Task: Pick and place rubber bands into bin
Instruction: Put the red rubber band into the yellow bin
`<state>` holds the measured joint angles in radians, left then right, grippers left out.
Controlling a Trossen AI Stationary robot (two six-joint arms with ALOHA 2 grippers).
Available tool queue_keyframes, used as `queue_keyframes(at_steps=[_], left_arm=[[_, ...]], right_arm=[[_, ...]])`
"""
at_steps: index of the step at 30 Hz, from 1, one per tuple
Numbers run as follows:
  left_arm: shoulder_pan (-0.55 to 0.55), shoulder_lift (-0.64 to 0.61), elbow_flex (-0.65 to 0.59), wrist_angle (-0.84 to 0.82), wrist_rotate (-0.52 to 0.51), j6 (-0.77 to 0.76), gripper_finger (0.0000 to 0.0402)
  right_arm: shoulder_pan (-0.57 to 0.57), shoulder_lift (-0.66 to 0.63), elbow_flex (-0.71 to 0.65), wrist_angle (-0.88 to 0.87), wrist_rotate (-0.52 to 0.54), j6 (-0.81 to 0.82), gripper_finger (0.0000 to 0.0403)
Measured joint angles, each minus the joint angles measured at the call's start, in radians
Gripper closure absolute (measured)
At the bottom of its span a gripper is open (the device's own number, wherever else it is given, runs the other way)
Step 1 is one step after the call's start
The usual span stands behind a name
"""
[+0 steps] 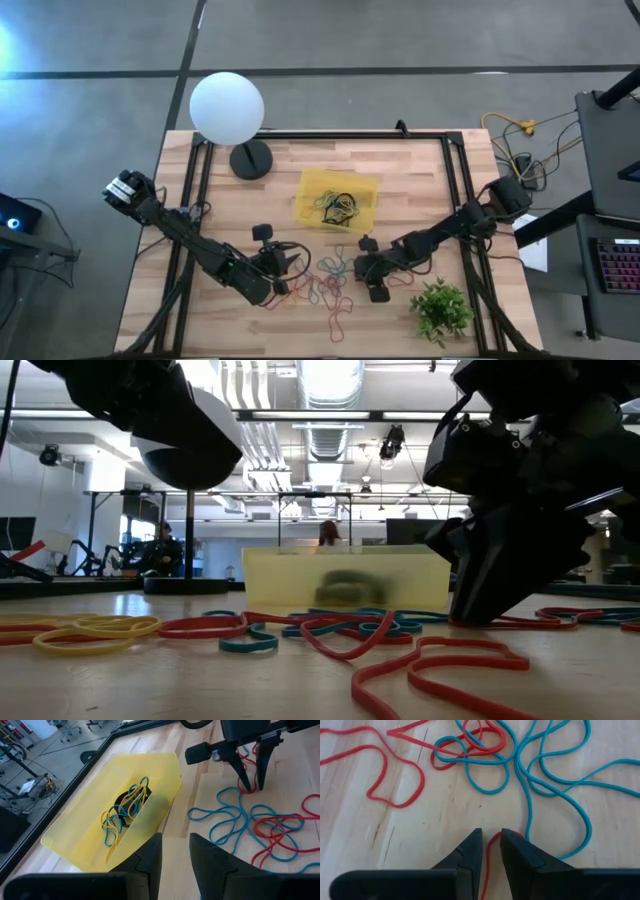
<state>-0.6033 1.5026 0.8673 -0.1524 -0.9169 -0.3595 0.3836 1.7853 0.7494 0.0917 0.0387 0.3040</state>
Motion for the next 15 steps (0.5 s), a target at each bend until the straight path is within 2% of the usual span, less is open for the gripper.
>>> queue_keyframes(at_steps=[5, 15], left_arm=[[0.000, 0.000, 0.000, 0.006, 0.000, 0.003, 0.0318], [0.000, 0.000, -0.003, 0.006, 0.000, 0.006, 0.0318]], right_arm=[[0.002, 0.001, -0.001, -0.004, 0.019, -0.053, 0.0386], [0.003, -0.002, 0.026, -0.023, 0.068, -0.116, 0.0395]])
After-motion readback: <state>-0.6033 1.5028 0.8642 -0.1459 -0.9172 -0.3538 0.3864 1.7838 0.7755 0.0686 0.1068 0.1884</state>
